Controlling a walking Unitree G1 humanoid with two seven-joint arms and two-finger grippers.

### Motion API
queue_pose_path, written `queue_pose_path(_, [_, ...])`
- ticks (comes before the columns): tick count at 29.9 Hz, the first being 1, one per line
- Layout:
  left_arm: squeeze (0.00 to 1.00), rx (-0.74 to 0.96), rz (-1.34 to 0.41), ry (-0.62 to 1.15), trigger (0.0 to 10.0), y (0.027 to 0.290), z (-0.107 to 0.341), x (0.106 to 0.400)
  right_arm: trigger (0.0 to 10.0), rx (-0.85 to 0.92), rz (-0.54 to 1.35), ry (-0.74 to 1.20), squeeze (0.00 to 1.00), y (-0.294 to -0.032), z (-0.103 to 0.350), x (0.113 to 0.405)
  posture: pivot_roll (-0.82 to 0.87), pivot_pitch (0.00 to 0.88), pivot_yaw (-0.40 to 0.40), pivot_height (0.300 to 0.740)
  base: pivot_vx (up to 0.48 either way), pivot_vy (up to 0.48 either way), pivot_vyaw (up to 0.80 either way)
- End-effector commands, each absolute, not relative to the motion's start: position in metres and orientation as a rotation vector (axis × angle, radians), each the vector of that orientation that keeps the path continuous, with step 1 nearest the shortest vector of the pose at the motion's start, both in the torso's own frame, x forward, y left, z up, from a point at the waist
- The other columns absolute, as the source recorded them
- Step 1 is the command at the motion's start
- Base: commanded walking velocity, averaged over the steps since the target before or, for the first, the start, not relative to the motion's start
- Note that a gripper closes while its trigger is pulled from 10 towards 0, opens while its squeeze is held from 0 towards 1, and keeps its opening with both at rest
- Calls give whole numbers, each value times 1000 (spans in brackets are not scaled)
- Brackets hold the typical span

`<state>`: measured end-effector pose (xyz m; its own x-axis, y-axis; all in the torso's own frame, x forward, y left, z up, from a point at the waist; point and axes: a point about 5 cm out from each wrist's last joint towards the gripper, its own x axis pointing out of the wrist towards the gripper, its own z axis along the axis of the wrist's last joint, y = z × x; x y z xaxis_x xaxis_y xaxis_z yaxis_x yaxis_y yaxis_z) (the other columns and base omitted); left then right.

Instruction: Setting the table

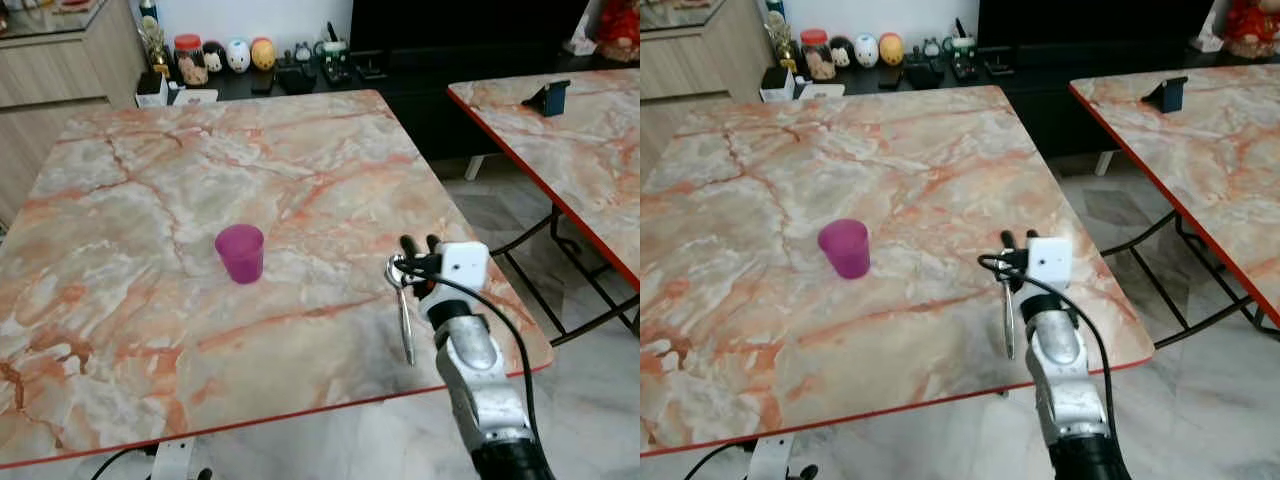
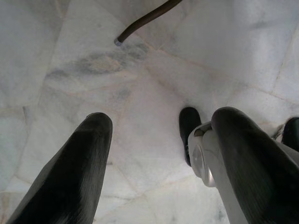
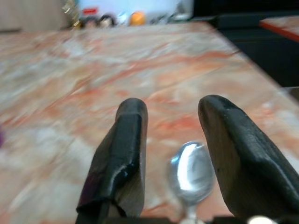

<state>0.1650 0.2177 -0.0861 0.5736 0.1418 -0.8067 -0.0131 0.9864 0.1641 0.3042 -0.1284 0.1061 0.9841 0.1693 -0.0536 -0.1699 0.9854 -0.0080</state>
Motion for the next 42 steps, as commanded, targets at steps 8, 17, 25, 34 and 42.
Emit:
queue_pose_path(8, [0, 154, 89, 980, 10000, 218, -88, 160, 10000, -48, 202, 206, 1000, -122, 92, 301, -54, 45, -14, 740, 0, 0, 0])
queue_pose_path(17, [0, 154, 89, 980, 10000, 218, -88, 160, 10000, 18, 154, 319, 1000, -122, 85, 296, -54, 46, -14, 740, 0, 0, 0])
queue_pose_path(25, [0, 154, 86, 980, 10000, 218, -88, 160, 10000, 36, 142, 376, 0, -123, 80, 294, -58, 42, -14, 740, 0, 0, 0])
queue_pose_path(34, [0, 153, 87, 981, 10000, 217, -89, 160, 10000, 53, 48, 394, 0, -134, 78, 299, -57, 44, -15, 740, 0, 0, 0])
queue_pose_path(42, [0, 153, 88, 981, 10000, 217, -89, 160, 10000, 51, 69, 430, 0, -134, 72, 305, -57, 34, -15, 740, 0, 0, 0])
